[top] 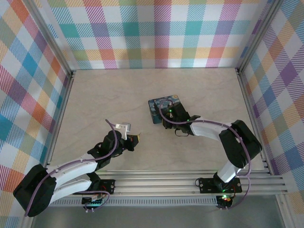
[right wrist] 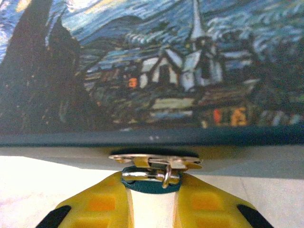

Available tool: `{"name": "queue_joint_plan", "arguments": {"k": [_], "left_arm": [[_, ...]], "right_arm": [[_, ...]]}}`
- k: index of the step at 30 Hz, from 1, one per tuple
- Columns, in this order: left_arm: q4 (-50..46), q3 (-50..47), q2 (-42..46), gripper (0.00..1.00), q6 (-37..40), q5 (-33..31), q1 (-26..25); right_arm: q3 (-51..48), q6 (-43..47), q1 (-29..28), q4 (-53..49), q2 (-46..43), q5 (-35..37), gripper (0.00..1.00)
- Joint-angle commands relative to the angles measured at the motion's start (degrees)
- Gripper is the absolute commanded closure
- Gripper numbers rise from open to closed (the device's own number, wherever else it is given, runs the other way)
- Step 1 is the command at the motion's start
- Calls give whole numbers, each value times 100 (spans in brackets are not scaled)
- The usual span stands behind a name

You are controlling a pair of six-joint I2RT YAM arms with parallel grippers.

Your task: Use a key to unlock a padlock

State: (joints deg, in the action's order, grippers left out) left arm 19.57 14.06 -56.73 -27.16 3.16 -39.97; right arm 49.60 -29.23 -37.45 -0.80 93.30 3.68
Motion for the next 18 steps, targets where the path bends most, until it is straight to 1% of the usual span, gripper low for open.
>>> {"name": "queue_joint_plan", "arguments": {"k": [1, 9, 13, 18], "left_arm": [[71, -45, 130, 100, 70, 139, 46], [231, 63, 243, 100, 57, 506, 42], [396, 149, 119, 100, 35, 681, 41], [702, 241, -120, 100, 18, 817, 44]], "right_arm": [[262, -450, 58, -779, -261, -671, 100], [867, -1209, 118, -2087, -459, -1113, 100], [992, -1524, 120, -2332, -579, -1168, 100], [1214, -1715, 115, -2683, -705, -1038, 100]]}}
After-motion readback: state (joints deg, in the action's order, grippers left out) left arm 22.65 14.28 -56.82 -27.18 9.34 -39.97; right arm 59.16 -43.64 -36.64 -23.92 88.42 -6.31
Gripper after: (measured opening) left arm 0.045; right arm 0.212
